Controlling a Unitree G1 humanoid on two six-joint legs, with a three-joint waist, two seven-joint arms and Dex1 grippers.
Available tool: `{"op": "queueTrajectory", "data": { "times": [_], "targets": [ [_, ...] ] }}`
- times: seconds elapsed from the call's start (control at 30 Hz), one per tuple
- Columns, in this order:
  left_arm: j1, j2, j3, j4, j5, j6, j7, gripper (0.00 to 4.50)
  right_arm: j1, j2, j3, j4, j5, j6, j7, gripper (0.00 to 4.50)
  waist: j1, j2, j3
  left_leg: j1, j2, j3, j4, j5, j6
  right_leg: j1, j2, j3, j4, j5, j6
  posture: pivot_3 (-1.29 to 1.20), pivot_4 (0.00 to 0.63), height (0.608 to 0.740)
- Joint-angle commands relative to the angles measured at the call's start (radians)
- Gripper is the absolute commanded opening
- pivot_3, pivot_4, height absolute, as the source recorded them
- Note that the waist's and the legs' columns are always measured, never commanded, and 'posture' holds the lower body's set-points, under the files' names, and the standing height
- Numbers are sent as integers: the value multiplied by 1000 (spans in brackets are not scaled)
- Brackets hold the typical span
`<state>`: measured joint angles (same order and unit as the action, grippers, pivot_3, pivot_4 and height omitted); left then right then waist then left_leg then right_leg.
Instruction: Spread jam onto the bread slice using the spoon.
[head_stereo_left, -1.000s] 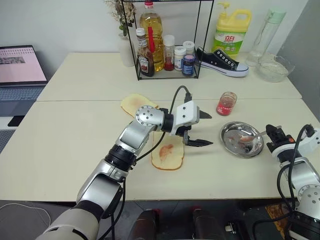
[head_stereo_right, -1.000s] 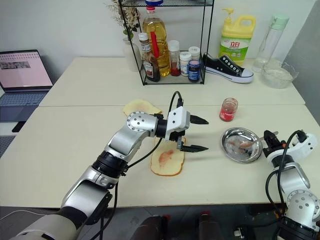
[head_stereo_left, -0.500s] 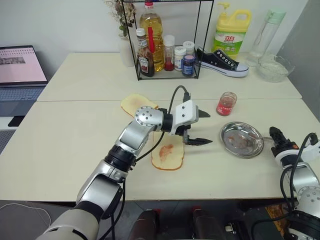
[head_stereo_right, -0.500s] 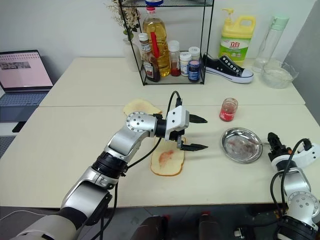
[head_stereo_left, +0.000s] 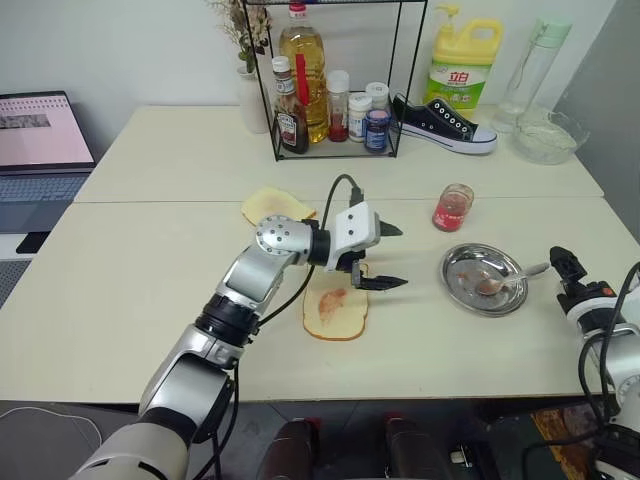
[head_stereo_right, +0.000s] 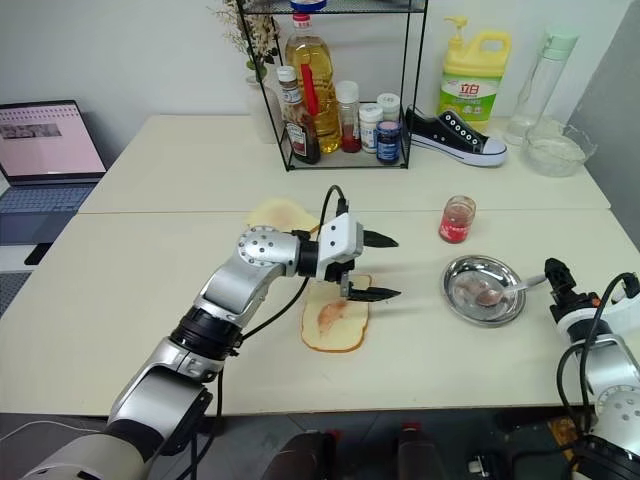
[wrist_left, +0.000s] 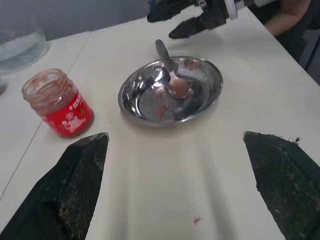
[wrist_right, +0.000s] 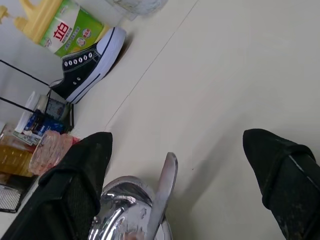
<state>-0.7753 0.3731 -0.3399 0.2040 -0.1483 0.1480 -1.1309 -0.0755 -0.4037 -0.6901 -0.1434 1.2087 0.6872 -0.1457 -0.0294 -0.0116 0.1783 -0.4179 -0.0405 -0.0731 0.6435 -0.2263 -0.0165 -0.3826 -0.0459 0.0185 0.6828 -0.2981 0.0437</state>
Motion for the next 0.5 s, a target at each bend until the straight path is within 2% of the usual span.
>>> {"op": "queueTrajectory", "data": {
  "times": [0.03, 0.17, 0.3, 0.4, 0.5],
  "targets": [
    [15, 90, 85, -59, -28, 25, -24, 4500, 30, -140, -44, -140, 88, 97, -10, 4449, -2, 1, 0, 0, 0, 0, 0, 0, 0, 0, 0, 0, 0, 0, 0, 0, 150, 740],
    [38, 202, 194, -115, -129, 185, -50, 4500, 40, -406, 46, -243, 94, 234, 207, 4449, -6, 3, 0, 0, 1, 0, 0, 0, 0, 0, 1, 0, 0, 0, 0, 0, 150, 740],
    [83, 387, 275, -162, -181, 289, -135, 4500, 52, -721, 126, -330, 38, 289, 651, 4449, -5, 3, 0, 1, 2, -2, 0, 0, 0, 2, 2, -2, -2, 0, 0, 0, 150, 740],
    [134, 508, 305, -174, -196, 295, -206, 4500, 64, -852, 150, -335, -18, 277, 882, 4449, -2, 2, 0, 1, 2, -2, 0, -1, 1, 2, 3, -3, -3, 0, 0, 0, 150, 740],
    [186, 588, 338, -179, -201, 294, -241, 4500, 53, -912, 212, -331, -114, 234, 995, 4449, 8, -1, 2, 1, 2, -3, 1, -1, 1, 4, 1, -4, -3, 0, 0, 0, 150, 740]
  ]
}}
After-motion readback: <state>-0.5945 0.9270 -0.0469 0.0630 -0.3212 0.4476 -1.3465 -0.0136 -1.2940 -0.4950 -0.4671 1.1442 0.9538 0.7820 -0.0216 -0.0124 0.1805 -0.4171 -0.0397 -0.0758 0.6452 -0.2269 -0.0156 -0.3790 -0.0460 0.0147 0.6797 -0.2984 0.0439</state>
